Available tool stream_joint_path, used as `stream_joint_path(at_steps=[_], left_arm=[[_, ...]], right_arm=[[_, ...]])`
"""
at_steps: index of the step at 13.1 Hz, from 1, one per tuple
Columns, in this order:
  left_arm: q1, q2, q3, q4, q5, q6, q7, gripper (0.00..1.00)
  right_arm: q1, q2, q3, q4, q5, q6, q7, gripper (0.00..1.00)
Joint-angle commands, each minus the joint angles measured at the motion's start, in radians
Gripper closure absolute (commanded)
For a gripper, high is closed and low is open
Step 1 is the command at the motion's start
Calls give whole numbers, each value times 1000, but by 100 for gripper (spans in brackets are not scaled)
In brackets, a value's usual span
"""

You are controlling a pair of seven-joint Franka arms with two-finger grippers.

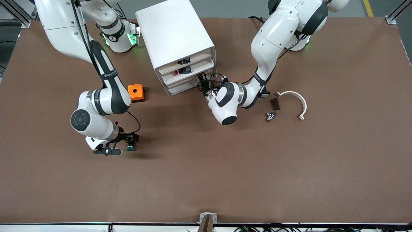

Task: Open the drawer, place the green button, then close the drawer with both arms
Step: 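Pull the drawer open with the left gripper while the right gripper reaches the button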

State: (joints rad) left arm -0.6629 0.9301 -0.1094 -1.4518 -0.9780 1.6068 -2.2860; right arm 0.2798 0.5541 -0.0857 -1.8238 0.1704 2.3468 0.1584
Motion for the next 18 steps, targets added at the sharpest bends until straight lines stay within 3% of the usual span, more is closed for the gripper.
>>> stream_joint_path(at_steps=[1,4,6,9,12,13,14,15,18], left_arm=[[2,13,7,7,13,12,-3,100],[54,12,14,43,47,12,-3,100],[97,12,14,77,68,12,-3,99],[169,13,14,105,107,13,58,98],[187,13,31,113,107,19,103,88],[187,13,34,113,107,19,103,68],[189,10,36,113,107,21,105,25],[189,7,39,114,107,22,106,1],[186,-5,77,145,108,27,105,0]], right_arm=[[19,21,-8,-12,15,46,15,0],[27,56,-8,-61,15,159,15,0],[24,63,-8,-63,15,160,15,4],[22,59,-8,-60,15,152,16,35],[21,56,-8,-58,15,152,15,63],[19,49,-9,-57,15,151,13,74],[16,38,-9,-57,15,147,15,85],[15,26,-12,-57,15,140,26,94],[22,-29,-14,-28,8,50,131,100]])
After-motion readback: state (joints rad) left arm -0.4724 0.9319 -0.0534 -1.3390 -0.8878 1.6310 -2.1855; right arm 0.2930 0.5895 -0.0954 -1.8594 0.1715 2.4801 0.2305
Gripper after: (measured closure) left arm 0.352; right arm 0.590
